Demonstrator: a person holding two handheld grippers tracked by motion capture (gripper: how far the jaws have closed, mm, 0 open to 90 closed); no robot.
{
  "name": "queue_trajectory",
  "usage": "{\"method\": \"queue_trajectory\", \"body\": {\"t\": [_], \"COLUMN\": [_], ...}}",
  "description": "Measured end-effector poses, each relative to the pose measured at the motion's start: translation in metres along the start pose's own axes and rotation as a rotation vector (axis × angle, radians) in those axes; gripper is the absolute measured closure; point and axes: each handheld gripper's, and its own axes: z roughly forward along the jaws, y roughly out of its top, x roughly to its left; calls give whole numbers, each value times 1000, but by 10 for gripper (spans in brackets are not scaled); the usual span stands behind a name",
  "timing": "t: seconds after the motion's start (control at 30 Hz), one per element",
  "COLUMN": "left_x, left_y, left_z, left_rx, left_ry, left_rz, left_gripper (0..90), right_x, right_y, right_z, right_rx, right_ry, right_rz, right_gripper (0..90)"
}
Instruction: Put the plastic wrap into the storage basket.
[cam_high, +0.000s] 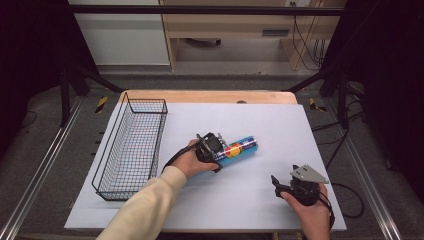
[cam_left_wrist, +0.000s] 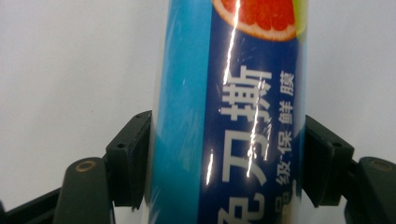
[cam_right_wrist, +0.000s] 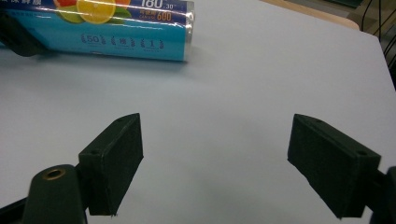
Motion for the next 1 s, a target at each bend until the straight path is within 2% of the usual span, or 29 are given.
{"method": "queue_trajectory", "body": {"t": [0.3, 0.33, 0.6, 0.77, 0.87, 1.0], "left_x": [0, 0, -5, -5, -7, -8], "left_y": [1, 2, 5, 5, 5, 4], "left_z": [3, 3, 2, 1, -3, -10], "left_rx": [8, 14, 44, 48, 35, 19], "left_ry": [-3, 1, 28, 16, 31, 32], "left_rz": [3, 16, 40, 26, 34, 18], "left_gripper": [298, 300, 311, 315, 316, 317], "right_x": [1, 0, 0, -1, -1, -1], "right_y": [0, 0, 0, -1, -1, -1], "right_z": [0, 0, 0, 0, 0, 0], "right_rx": [5, 3, 2, 3, 1, 1], "right_ry": [6, 5, 3, 5, 5, 6], "right_rz": [0, -2, 2, 7, 5, 6], "right_gripper": [185, 185, 187, 188, 189, 191]}}
